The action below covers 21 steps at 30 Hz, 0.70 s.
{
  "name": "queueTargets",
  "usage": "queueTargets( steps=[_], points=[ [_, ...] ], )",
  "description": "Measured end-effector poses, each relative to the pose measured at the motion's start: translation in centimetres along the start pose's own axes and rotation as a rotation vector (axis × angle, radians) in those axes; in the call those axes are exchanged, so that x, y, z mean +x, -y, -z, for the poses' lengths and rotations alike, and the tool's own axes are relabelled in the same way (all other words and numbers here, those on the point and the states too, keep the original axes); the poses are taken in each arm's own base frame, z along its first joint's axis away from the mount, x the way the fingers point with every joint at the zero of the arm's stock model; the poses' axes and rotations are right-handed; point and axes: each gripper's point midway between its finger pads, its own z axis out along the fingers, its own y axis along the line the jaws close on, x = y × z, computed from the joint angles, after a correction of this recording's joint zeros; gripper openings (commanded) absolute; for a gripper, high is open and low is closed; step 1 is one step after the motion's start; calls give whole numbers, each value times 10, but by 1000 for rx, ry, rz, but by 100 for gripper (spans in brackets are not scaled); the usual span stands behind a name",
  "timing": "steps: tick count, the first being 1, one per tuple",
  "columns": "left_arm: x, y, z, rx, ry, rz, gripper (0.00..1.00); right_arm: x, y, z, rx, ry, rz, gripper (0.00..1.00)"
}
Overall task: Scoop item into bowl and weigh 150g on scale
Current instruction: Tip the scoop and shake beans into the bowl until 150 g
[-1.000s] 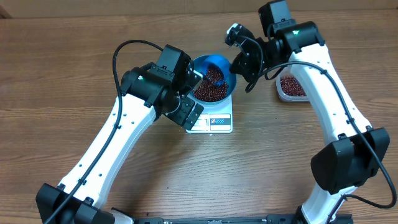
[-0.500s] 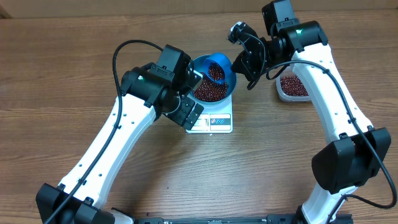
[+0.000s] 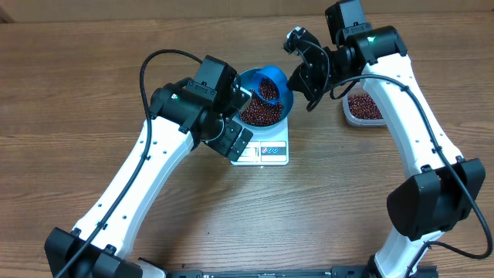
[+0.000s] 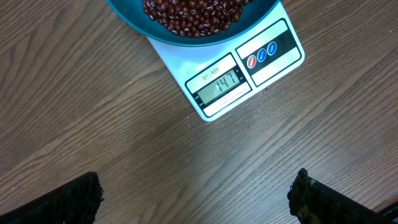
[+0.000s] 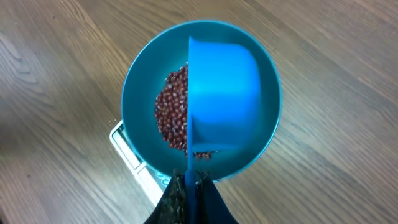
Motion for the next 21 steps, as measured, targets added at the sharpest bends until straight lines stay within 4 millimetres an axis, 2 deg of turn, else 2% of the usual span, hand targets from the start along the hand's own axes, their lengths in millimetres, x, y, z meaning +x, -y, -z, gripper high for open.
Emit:
queueTargets(
  steps=[21],
  points=[
    [0,0,0,0,0,0,100,-3,1,0,4,10,-25,4]
  ],
)
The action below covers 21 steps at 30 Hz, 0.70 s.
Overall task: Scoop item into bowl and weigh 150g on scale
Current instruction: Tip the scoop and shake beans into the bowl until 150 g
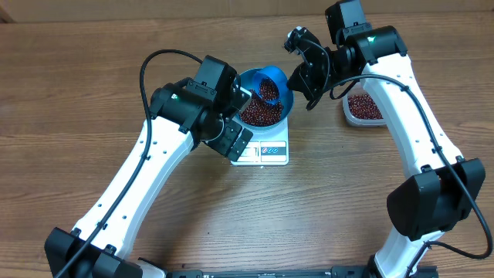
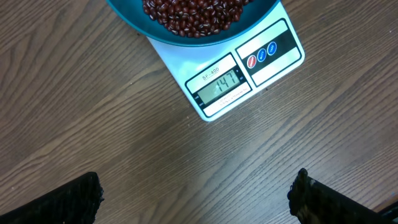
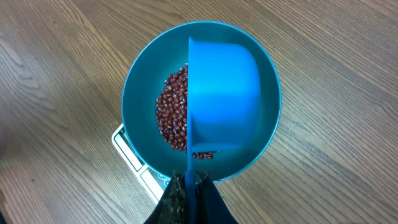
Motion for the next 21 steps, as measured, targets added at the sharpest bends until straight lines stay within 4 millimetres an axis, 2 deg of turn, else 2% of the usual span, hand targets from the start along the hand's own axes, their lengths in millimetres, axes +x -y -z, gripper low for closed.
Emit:
queueTargets(
  steps=[21],
  points=[
    [0,0,0,0,0,0,100,6,-3,0,-10,-22,11,4]
  ],
)
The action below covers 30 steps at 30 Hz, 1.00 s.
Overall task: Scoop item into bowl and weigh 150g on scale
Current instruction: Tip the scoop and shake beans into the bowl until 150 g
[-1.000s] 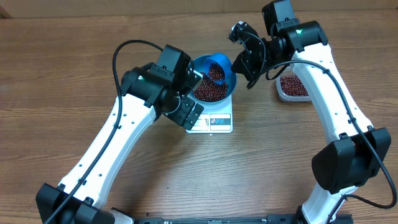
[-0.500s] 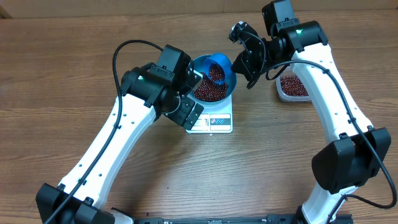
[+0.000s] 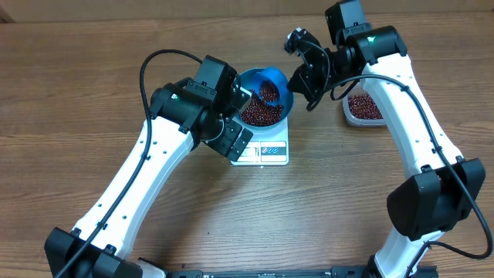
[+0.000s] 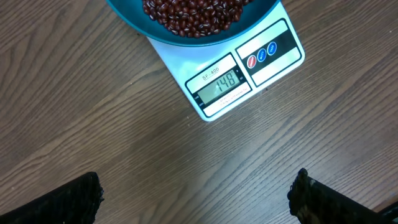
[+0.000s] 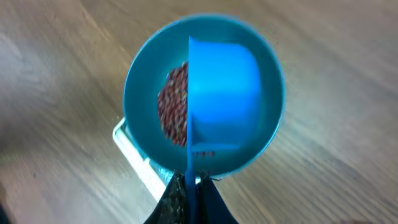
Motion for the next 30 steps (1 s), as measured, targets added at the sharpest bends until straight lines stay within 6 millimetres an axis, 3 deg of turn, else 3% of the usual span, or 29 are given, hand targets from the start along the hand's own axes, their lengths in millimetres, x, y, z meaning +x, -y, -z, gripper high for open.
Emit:
queueTargets(
  steps=[30],
  points=[
    [0,0,0,0,0,0,100,0,0,0,0,0,29,4]
  ],
)
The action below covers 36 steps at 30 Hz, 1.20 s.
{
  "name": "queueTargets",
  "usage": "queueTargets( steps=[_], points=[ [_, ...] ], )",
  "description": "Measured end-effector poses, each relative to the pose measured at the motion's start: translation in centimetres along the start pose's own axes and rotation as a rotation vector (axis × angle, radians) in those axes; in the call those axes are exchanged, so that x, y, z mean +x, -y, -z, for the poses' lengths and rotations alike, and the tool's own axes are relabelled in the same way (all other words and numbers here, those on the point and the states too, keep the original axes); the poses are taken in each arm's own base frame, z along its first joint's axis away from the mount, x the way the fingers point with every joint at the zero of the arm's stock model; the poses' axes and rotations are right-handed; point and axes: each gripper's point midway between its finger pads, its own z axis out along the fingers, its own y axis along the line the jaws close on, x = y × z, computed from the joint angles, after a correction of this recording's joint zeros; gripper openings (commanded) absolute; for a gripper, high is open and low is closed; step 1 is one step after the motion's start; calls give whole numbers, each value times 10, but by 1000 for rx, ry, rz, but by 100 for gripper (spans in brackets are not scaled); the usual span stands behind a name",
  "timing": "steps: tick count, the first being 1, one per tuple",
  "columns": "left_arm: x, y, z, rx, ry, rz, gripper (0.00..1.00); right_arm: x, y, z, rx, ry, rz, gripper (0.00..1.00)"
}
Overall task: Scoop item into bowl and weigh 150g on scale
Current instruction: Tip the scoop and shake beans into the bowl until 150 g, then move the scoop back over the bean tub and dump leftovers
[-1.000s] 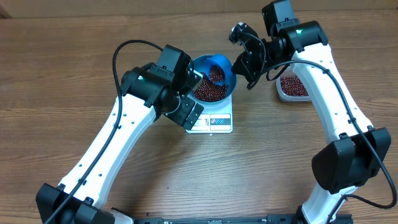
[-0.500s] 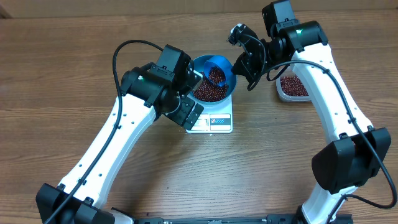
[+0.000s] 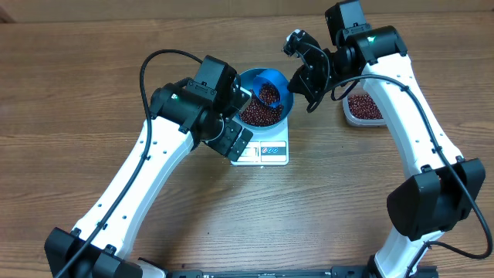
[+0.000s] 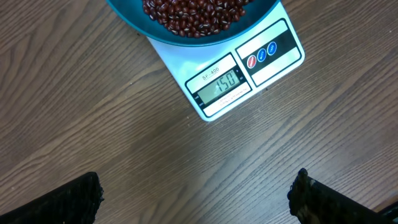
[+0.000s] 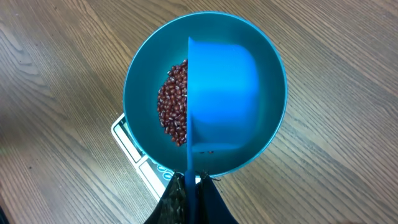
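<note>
A teal bowl (image 5: 140, 74) of red beans (image 5: 174, 112) sits on the small white scale (image 4: 239, 81), whose display (image 4: 225, 81) reads 150. My right gripper (image 5: 191, 182) is shut on the handle of the blue scoop (image 5: 222, 93), which hangs tipped on its side over the bowl. In the overhead view the scoop (image 3: 272, 83) still holds some beans above the bowl (image 3: 287, 108). The left gripper (image 4: 196, 193) stands open over bare table in front of the scale, nothing between its fingers.
A clear tub of red beans (image 3: 363, 106) stands to the right of the scale, beside the right arm. The wooden table (image 3: 324, 208) stretches round the scale on all sides.
The scale's reading has gone from 148 to 150. The scoop sits a little differently over the bowl, its blur gone. The left arm has not moved.
The scoop was held tipped over the bowl by my right gripper at every moment, while the left gripper stayed open in front of the scale. The display read 147, then 147 again, then 148, and now 150.
</note>
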Motion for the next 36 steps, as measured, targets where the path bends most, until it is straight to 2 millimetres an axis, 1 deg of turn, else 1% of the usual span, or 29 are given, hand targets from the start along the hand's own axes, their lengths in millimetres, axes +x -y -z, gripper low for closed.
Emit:
queueTargets(
  steps=[3,10,14,17,21,26,32,34,35,36],
  points=[
    [0,0,0,0,0,0,100,1,-1,0,-4,-2,-2,4],
    [0,0,0,0,0,0,100,0,-14,2,-86,17,-21,4],
    [0,0,0,0,0,0,100,0,-16,8,-143,47,-52,4],
    [0,0,0,0,0,0,100,0,-14,14,-180,76,-82,4],
    [0,0,0,0,0,0,100,0,-1,29,-223,136,-167,4],
    [0,0,0,0,0,0,100,6,27,56,-268,230,-330,4],
    [0,0,0,0,0,0,100,19,51,99,-378,358,-514,4],
    [0,0,0,0,0,0,100,24,53,110,-417,387,-571,4],
    [0,0,0,0,0,0,100,28,56,117,-433,400,-604,4],
    [0,0,0,0,0,0,100,34,63,126,-436,424,-639,4]
  ],
)
